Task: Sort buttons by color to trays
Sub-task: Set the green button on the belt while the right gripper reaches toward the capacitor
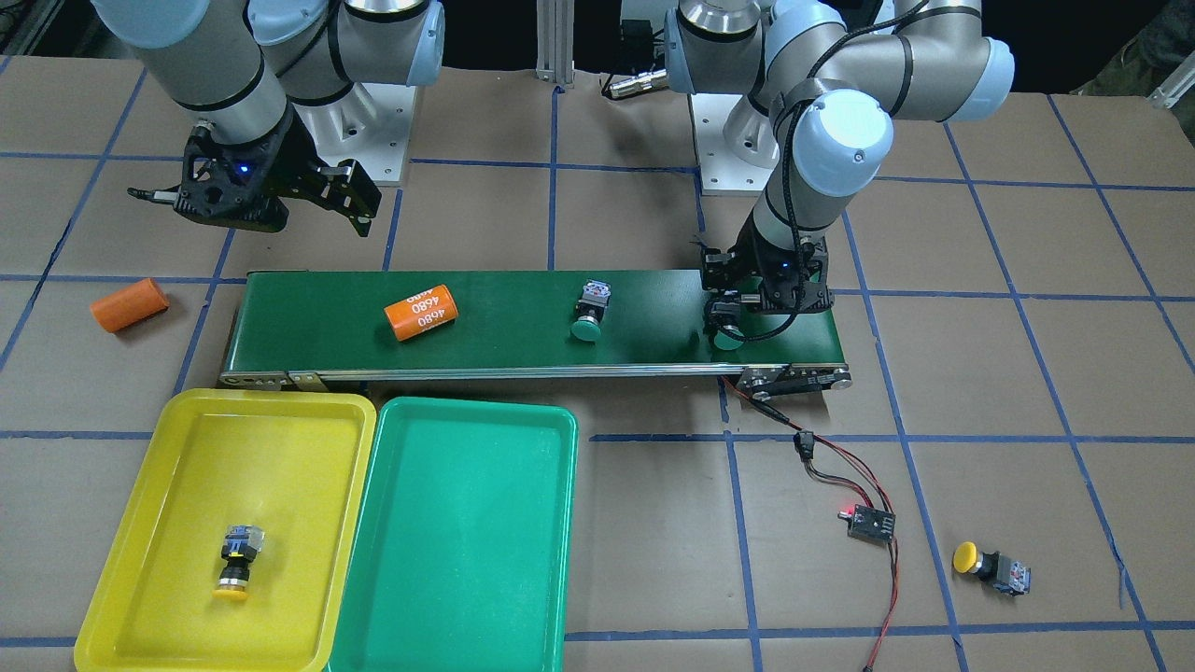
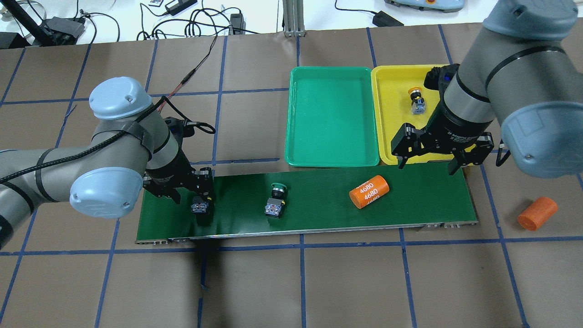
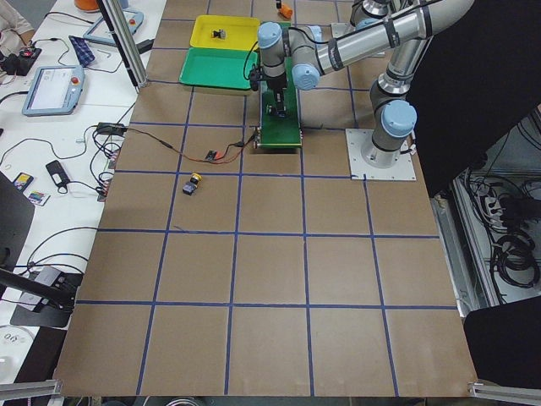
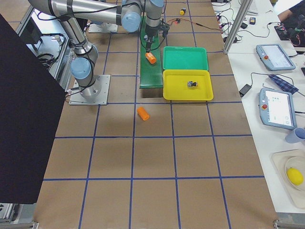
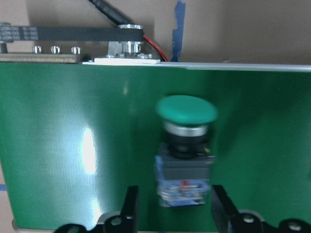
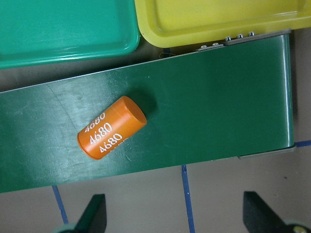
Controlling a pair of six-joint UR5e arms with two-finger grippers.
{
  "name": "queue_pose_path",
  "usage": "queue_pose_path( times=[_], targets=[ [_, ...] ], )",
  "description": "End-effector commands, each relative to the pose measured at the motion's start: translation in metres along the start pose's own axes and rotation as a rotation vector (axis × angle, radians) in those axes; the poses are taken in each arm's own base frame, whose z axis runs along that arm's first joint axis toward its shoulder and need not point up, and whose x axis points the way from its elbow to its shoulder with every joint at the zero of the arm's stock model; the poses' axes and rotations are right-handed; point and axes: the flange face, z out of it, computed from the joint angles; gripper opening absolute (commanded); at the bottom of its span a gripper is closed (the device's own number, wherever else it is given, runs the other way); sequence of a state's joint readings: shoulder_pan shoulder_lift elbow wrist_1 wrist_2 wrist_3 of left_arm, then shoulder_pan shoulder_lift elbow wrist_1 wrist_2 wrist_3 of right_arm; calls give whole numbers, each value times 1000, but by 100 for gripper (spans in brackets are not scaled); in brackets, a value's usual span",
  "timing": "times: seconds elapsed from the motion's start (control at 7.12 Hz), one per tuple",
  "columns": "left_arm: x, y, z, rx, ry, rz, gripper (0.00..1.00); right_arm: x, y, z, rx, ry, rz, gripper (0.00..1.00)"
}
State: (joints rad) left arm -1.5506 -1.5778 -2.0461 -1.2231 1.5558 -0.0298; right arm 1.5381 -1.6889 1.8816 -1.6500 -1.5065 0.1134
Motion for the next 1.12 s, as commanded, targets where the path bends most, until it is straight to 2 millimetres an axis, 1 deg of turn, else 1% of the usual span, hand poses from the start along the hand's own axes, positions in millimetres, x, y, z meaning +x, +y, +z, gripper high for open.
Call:
queue_pose_path(
  times=[0.0,0.14,0.28,0.42,0.56,0.7,0.84,0.98],
  targets=[
    [-53,-47,-48,18,9,28,100,-10,6,11,-6,5,-27,100],
    [-91,-80,-70,25,12,106,100,-13,8,20,12,4,-30,100],
    [-118,-112,-77,36,-13,210,100,-20,9,26,40,1,-2,100],
    [-152,-149,-59,7,-44,298,100,-26,9,31,45,2,-2,100],
    [-191,-193,-40,68,-85,396,100,-35,8,34,55,0,5,100],
    [-219,-228,-33,124,-121,475,100,-45,11,40,49,15,8,100],
    [-226,-244,-11,92,-107,565,100,-48,9,46,40,21,3,100],
    [-229,-250,4,70,-97,653,100,-49,8,46,46,20,7,100]
  ],
)
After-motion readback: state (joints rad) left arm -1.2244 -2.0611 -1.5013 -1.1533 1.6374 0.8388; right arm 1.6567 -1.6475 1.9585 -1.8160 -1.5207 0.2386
